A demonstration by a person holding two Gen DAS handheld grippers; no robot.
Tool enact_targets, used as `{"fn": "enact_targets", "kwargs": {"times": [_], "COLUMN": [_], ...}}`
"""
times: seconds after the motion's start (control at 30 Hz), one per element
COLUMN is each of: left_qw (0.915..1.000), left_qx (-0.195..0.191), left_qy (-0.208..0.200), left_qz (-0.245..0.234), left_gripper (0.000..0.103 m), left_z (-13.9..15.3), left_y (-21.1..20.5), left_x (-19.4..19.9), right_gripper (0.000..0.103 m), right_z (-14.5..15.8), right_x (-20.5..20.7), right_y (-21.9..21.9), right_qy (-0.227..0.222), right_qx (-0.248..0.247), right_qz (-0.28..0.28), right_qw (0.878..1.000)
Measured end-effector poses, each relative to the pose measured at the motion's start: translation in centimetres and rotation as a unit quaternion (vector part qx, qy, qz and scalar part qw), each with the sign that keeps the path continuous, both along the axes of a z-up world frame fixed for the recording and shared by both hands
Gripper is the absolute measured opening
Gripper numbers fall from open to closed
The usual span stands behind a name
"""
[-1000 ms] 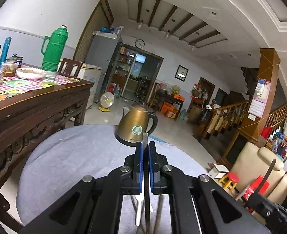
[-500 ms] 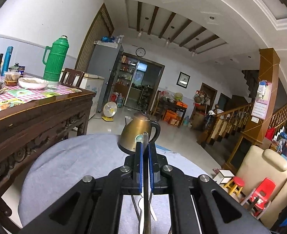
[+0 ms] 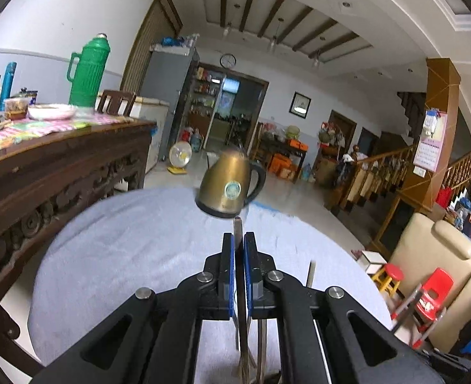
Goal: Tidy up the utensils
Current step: 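Carry both chopsticks over the holder and lower them into it, then open both tools to release the chopsticks into the holder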
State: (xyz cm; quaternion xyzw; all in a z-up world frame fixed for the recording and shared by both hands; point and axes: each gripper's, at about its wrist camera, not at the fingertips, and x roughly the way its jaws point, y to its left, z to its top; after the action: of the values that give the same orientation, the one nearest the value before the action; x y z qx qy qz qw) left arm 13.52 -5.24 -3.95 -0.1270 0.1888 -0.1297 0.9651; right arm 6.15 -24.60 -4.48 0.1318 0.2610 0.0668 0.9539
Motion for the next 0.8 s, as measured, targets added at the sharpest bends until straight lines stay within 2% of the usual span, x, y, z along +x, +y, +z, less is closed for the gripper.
{"fn": "enact_targets", "kwargs": {"times": [0.2, 0.23, 0.27, 0.3, 0.37, 0.43, 0.47, 0.5, 0.67, 0.8], "left_qw": [0.9998, 0.9997, 0.9996, 0.9996, 0.9993, 0.9991, 0.9991, 0.9992, 0.9990, 0.9980], "left_qx": [-0.006, -0.004, 0.000, 0.003, 0.015, 0.024, 0.026, 0.027, 0.036, 0.056], "left_qy": [0.020, 0.023, 0.027, 0.029, 0.032, 0.033, 0.032, 0.030, 0.026, 0.027], "left_qz": [0.001, -0.001, -0.002, -0.003, -0.007, -0.006, -0.005, -0.003, 0.005, 0.014], "left_gripper": [0.007, 0.007, 0.007, 0.009, 0.016, 0.032, 0.044, 0.049, 0.061, 0.067], "left_z": [-1.0, -1.2, -1.4, -1.5, -1.6, -1.7, -1.7, -1.7, -1.6, -1.6], "left_y": [0.8, 0.7, 0.8, 0.8, 0.9, 1.0, 1.2, 1.4, 2.2, 2.4], "left_x": [-0.8, -0.9, -1.0, -1.3, -1.6, -2.1, -2.5, -2.8, -4.2, -5.0], "right_gripper": [0.009, 0.013, 0.025, 0.044, 0.062, 0.063, 0.063, 0.063, 0.063, 0.063], "right_z": [-0.9, -1.1, -1.1, -1.3, -1.3, -1.3, -1.2, -1.2, -2.0, -2.5], "right_x": [0.5, 0.6, 0.7, 0.6, 0.3, -0.3, -0.5, -0.6, -1.0, -1.5], "right_y": [-1.5, -1.8, -2.0, -2.4, -2.9, -3.6, -3.9, -4.2, -6.1, -7.2], "right_qy": [0.017, 0.022, 0.024, 0.027, 0.025, 0.012, 0.010, 0.010, 0.020, 0.027], "right_qx": [0.039, 0.049, 0.054, 0.060, 0.068, 0.073, 0.072, 0.073, 0.096, 0.112], "right_qz": [-0.014, -0.015, -0.018, -0.024, -0.032, -0.037, -0.041, -0.044, -0.066, -0.075], "right_qw": [0.999, 0.998, 0.998, 0.998, 0.997, 0.997, 0.996, 0.996, 0.993, 0.991]}}
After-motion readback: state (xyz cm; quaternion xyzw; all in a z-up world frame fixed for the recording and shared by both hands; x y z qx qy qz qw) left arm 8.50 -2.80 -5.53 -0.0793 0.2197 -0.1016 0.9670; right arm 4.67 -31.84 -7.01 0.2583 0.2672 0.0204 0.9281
